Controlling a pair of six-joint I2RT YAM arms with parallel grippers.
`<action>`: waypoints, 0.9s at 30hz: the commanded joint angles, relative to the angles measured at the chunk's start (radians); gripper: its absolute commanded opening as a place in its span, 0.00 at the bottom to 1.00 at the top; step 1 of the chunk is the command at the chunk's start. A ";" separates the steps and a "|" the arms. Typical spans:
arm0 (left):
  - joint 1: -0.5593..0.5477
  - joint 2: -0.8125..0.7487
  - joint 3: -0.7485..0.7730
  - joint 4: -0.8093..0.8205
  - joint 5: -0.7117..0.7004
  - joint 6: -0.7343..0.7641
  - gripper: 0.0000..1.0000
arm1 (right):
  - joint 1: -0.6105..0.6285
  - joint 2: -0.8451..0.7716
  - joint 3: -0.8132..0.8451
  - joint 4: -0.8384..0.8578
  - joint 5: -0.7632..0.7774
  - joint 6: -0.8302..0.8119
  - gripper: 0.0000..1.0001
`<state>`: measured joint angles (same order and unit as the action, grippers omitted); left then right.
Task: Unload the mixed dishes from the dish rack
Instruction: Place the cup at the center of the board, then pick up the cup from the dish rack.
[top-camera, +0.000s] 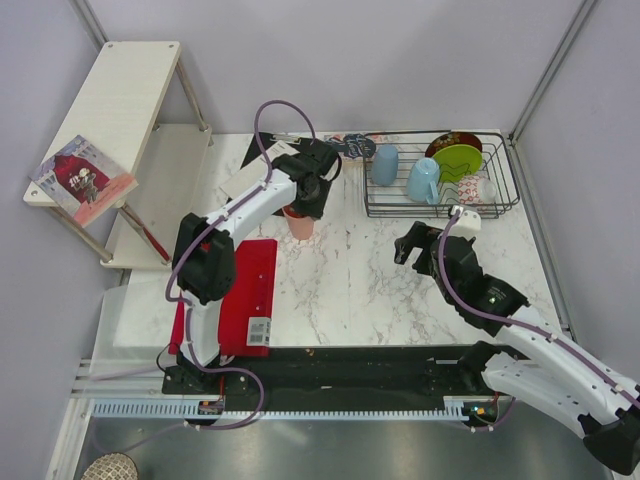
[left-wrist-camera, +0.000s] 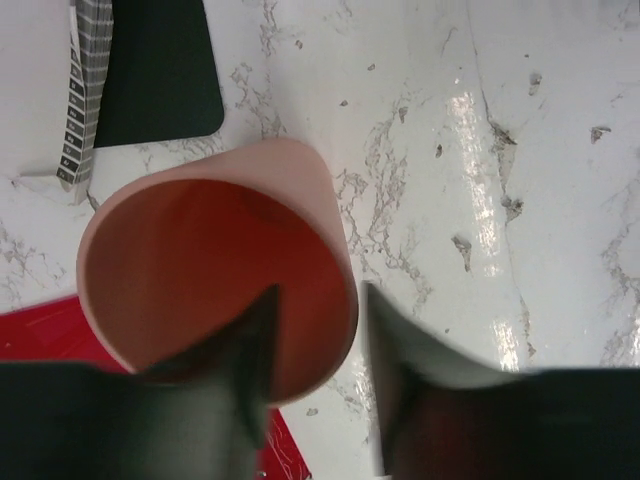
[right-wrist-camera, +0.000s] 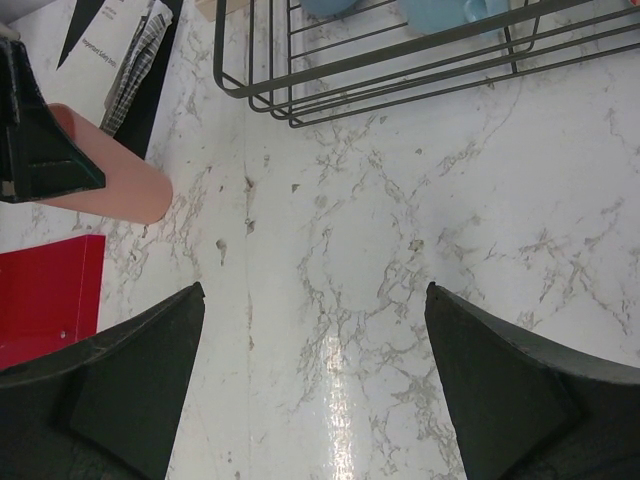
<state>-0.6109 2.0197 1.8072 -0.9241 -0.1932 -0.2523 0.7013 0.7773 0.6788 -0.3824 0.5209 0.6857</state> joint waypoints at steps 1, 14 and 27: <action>-0.009 -0.122 0.095 -0.007 -0.017 0.012 0.60 | 0.001 0.008 0.019 -0.001 0.002 -0.008 0.98; -0.029 -0.317 0.161 0.033 0.041 -0.169 0.99 | 0.000 -0.030 0.027 0.031 0.255 0.031 0.98; -0.027 -0.820 -0.552 0.565 0.425 -0.255 0.98 | -0.153 0.474 0.516 0.093 0.167 -0.278 0.98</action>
<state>-0.6304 1.3186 1.3331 -0.5159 0.1856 -0.4980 0.6495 1.0634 1.0389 -0.2428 0.7811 0.4713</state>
